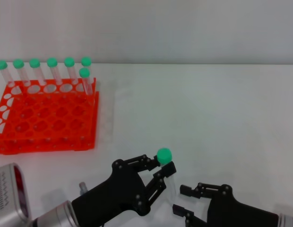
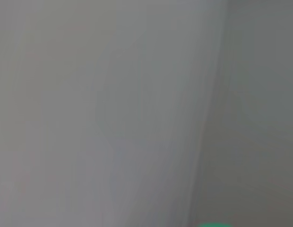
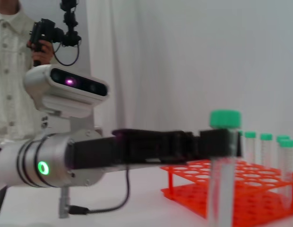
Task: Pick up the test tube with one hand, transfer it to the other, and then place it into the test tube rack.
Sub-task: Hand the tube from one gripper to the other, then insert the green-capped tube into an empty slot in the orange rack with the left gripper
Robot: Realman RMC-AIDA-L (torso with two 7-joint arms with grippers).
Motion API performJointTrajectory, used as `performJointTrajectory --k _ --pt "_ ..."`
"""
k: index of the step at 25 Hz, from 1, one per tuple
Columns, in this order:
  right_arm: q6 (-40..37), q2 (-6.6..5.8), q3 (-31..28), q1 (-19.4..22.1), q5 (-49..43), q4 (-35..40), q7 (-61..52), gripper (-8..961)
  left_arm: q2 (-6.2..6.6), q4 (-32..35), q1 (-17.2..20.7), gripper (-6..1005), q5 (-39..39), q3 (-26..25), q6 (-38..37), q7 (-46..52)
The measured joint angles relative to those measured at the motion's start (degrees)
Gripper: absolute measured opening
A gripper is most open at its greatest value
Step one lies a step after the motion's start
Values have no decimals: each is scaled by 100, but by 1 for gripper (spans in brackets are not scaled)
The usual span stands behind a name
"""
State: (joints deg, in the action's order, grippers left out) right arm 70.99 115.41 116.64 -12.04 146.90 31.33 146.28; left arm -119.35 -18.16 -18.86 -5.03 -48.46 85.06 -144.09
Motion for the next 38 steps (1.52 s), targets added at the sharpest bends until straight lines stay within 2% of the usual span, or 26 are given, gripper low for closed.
performJointTrajectory --k 1,7,11,15,19,21,27,31,38 --pt "1 -1 -25 2 12 -26 -8 188 0 4 5 211 26 -2 26 0" --pt "83 -9 -435 42 37 -333 -32 382 10 215 130 211 465 -16 354 -55" --pt "191 -11 -1083 55 44 -743 -31 573 24 565 332 211 1055 -249 576 -352" --pt "361 -10 -1887 63 45 -1084 3 776 4 771 545 211 1315 -772 718 -648" --pt "433 -10 -2593 57 47 -1173 32 774 -10 798 629 212 1805 -1270 682 -837" --pt "447 -9 -2959 53 47 -1181 48 774 -8 802 594 212 1996 -1335 669 -839" --pt "594 -9 -4070 15 50 -1194 383 772 17 812 104 212 2862 -1369 274 -1032" --pt "676 -4 -4327 -10 50 -1198 561 770 22 813 -280 211 3161 -1371 -87 -1396" --pt "709 -1 -4344 -35 50 -1325 629 770 28 814 -930 212 3678 -1393 -1037 -1761"
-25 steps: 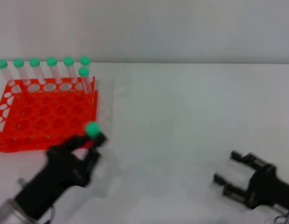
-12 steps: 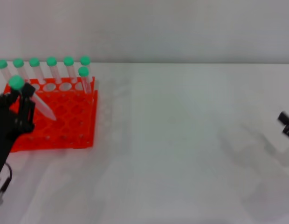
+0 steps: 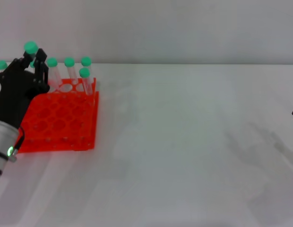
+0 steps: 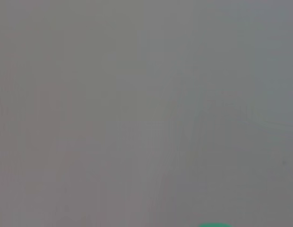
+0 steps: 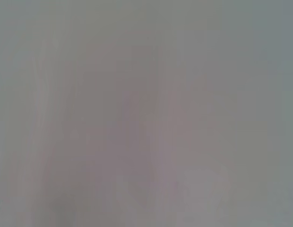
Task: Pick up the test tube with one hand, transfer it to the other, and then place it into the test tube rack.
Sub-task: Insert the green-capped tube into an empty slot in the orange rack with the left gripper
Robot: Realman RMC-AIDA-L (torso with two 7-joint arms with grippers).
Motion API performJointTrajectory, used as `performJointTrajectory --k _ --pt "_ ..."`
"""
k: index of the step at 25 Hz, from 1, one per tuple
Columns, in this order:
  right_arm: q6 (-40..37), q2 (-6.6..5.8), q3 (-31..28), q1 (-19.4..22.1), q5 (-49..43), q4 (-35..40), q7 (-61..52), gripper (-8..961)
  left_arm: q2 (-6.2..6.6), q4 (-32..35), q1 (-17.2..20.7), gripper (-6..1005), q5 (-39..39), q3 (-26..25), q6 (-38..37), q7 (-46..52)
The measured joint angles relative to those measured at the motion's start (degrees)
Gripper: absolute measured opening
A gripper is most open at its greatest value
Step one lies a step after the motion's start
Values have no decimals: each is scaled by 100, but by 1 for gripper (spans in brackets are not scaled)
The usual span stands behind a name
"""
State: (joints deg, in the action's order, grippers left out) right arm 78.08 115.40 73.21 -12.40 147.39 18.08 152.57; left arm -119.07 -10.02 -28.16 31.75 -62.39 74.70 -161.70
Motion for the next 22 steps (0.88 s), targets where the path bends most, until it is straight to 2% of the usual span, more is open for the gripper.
performJointTrajectory --k 9,22 --pt "6 0 -31 -1 123 -32 82 770 25 276 -453 212 42 -356 -642 -6" --pt "407 8 -100 3 236 -86 105 770 24 295 -595 211 5 -333 -1136 -11"
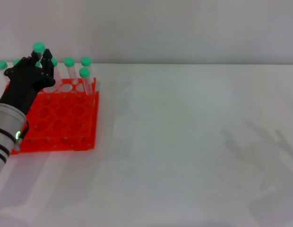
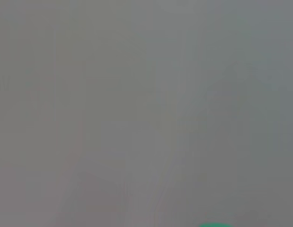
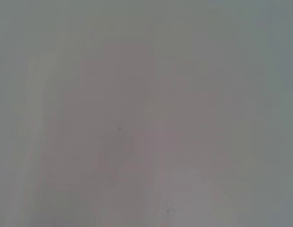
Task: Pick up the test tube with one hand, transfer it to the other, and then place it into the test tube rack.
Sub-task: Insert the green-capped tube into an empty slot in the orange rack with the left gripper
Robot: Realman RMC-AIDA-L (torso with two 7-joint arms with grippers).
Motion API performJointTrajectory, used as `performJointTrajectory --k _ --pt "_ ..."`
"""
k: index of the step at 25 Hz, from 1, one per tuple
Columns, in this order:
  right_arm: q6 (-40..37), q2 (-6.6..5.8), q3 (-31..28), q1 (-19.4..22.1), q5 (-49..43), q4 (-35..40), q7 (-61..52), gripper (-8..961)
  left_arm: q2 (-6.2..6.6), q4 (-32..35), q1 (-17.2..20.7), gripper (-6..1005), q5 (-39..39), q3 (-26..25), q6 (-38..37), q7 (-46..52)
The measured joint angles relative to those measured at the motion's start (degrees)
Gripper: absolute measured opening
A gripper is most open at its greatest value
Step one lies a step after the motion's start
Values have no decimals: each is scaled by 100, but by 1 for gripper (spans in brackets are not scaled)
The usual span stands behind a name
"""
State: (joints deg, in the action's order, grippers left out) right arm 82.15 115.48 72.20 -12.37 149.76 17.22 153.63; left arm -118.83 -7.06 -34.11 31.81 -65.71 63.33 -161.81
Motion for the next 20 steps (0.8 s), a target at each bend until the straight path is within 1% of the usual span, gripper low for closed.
performJointTrajectory --k 8,11,16,20 --pt "20 1 -6 -3 1 -43 125 770 40 14 -294 212 -9 16 -440 -9" --pt "21 1 -5 -8 1 -52 126 770 44 18 -404 211 -147 17 -624 -9" --pt "21 1 -5 -11 1 -56 127 770 35 71 -509 211 -394 -4 -732 -9" --pt "21 1 -5 -11 1 -56 129 770 21 74 -516 212 -434 -13 -766 -9"
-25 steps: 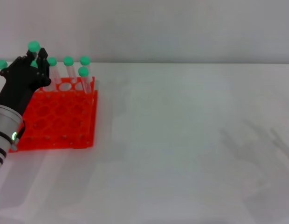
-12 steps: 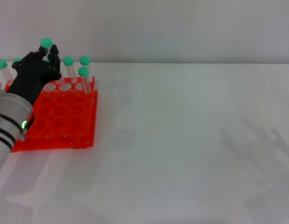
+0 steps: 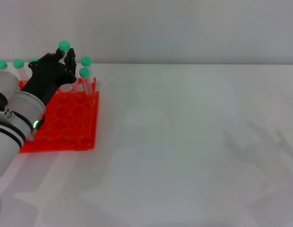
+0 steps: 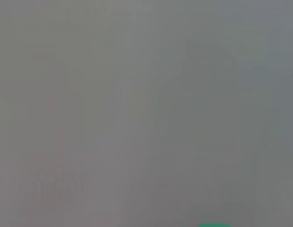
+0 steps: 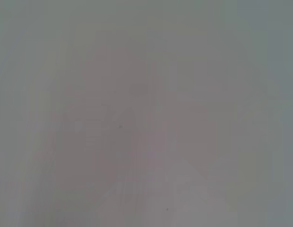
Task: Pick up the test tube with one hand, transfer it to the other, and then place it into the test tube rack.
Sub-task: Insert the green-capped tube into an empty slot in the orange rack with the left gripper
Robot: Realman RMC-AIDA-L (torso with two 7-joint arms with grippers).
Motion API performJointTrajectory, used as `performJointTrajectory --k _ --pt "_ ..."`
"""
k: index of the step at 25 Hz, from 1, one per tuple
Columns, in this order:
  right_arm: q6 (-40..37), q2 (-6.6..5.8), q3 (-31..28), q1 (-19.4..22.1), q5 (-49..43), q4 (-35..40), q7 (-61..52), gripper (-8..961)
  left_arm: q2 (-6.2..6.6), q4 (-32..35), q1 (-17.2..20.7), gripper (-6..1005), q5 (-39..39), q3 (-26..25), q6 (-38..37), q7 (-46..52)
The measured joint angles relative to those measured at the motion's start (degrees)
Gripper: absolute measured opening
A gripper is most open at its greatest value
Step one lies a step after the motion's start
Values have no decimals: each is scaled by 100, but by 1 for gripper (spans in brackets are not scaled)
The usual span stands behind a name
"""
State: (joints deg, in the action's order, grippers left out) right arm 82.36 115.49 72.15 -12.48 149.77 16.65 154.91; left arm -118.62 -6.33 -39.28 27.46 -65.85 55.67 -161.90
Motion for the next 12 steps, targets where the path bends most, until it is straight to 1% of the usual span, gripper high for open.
performJointTrajectory --k 12 --pt "-12 0 -8 -14 44 3 4 770 18 106 -3 211 -143 18 -44 0"
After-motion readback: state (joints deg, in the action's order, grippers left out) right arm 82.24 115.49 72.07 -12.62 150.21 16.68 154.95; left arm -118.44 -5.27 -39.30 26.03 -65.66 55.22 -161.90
